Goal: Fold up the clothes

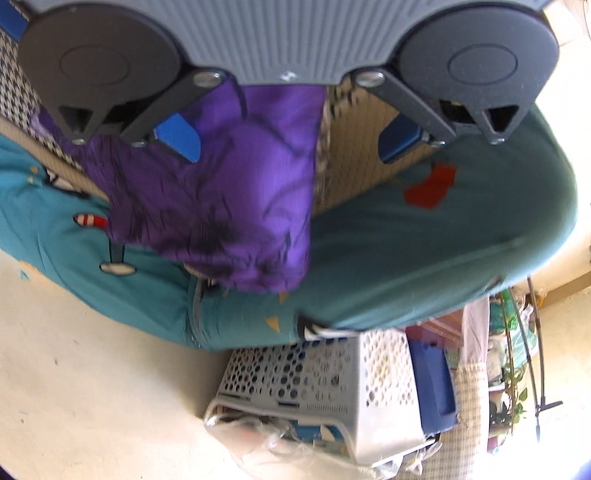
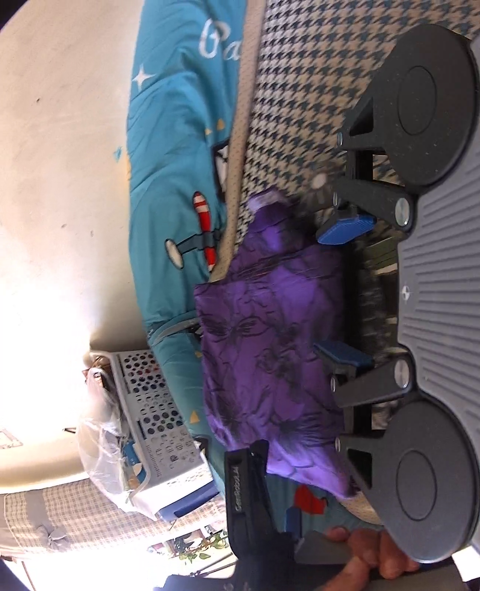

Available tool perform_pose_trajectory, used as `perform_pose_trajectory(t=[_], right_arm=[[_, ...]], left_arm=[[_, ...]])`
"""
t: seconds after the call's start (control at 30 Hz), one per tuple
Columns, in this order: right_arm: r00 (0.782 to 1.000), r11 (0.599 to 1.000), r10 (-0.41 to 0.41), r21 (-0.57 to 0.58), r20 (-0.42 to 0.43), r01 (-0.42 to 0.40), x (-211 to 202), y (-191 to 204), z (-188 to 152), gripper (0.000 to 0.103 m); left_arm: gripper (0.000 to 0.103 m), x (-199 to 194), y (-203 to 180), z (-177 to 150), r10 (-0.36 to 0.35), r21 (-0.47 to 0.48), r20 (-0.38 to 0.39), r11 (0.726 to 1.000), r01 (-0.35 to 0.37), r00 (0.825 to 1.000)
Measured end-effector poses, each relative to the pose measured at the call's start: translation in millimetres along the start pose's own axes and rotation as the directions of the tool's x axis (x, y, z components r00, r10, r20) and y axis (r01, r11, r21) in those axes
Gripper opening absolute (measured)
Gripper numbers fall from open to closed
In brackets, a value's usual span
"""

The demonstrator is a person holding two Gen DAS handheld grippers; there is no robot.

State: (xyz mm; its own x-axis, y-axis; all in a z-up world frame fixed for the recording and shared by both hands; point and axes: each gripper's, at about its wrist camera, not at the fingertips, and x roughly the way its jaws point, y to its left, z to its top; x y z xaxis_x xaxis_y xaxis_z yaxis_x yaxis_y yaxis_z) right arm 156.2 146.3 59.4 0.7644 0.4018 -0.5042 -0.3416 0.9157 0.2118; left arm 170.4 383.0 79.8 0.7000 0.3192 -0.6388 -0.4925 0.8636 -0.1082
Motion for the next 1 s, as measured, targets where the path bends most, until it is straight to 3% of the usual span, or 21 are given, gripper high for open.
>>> perform_pose_trajectory(t=[0.3,0.5,1.0], right_arm=[[0.999,0.999,-0.029,0.02,-0.044,0.03,-19.9,-13.7,-15.4,0.058],[0.998,0.998,-0.045,0.031,-0.05,0.046,-32.6,-18.3,-19.1,0.064],[0.988,0.997,-0.078,-0.005,-0.129,0.078,-54.3,-27.5,-33.7,0.071]], left_arm=[[0.103,-29.5,-2.7,-34.8,0.027,0.014,-0.002,1.0,-0.027,1.0],[0.103,-48.0,-12.7,-51.5,0.025,0.051,0.019,0.998,-0.026,1.0],[0.103,-62.1,-44.8,-100.0,-0.024,0.144,-0.091,0.989,0.037,0.996]])
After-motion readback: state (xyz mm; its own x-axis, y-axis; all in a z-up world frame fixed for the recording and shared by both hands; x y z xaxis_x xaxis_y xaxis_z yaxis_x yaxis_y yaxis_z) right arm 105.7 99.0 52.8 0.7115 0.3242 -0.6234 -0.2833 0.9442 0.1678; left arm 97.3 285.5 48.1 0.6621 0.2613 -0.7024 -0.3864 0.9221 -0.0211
